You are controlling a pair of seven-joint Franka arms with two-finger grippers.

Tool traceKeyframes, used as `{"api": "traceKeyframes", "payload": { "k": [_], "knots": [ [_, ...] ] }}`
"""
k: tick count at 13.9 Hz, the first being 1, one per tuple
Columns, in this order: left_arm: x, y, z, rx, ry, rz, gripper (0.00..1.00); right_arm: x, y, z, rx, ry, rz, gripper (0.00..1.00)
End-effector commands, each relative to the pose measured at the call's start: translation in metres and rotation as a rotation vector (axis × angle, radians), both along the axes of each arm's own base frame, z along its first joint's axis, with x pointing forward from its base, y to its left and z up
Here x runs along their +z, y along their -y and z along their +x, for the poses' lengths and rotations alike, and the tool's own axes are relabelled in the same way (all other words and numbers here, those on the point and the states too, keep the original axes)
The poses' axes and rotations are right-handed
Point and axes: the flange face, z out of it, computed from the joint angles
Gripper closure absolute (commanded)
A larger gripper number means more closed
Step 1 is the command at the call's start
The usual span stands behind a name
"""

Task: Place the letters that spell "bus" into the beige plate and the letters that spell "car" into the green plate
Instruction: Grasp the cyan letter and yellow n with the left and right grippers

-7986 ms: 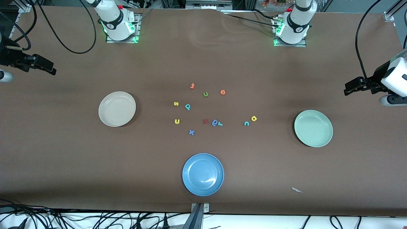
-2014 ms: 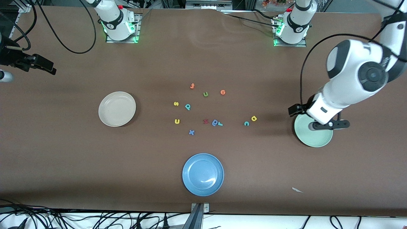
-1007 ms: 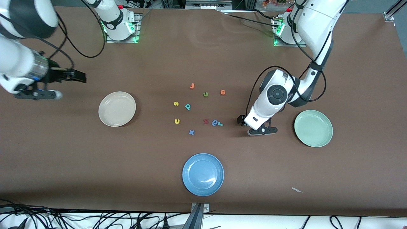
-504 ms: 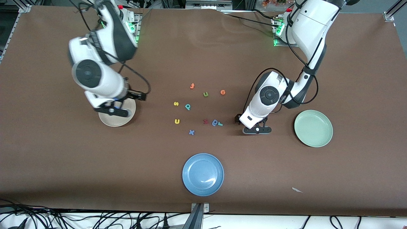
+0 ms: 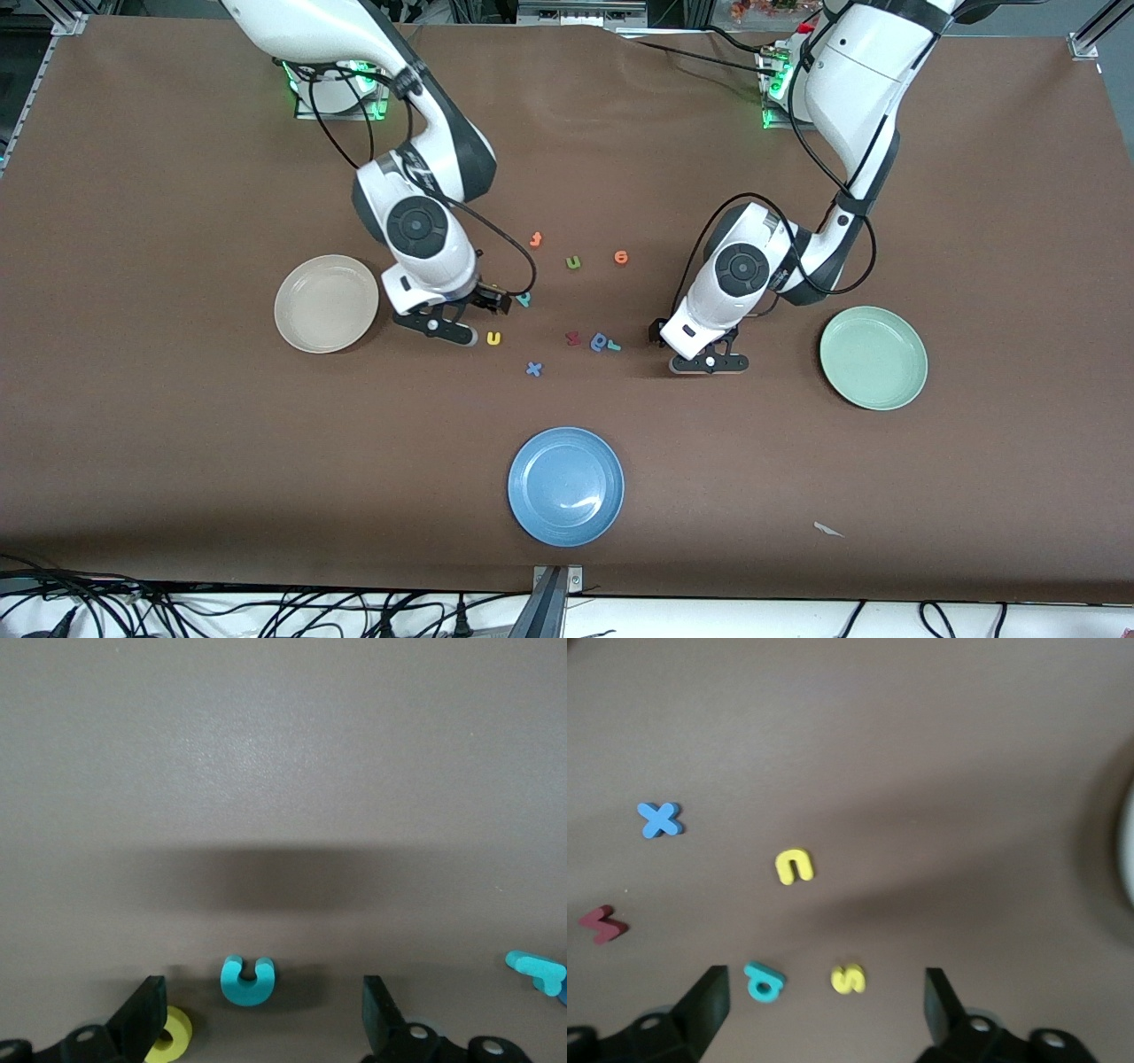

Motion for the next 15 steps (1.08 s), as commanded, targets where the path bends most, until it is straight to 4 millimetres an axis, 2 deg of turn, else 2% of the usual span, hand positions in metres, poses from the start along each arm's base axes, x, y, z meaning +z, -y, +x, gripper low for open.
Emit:
{"api": "traceKeyframes", "payload": {
  "k": [1, 3, 7, 15],
  "knots": [
    [-0.005, 0.005, 0.004, 0.007, 0.014, 0.012, 0.08, -0.025, -0.009, 0.005, -0.045, 0.033, 0.030, 0.13],
    [-0.008, 0.006, 0.003, 0.010, 0.008, 0.011, 0.14, -0.046, -0.011, 0.007, -0.054, 0.052, 0.042, 0.15],
    [-0.010, 0.007, 0.006, 0.024, 0.010, 0.009, 0.26, -0.067, -0.008, 0.012, -0.056, 0.078, 0.054, 0.46],
    [-0.009, 0.005, 0.008, 0.020, 0.014, 0.013, 0.50, -0.087, -0.008, 0.011, -0.043, 0.095, 0.055, 0.47]
  ]
}}
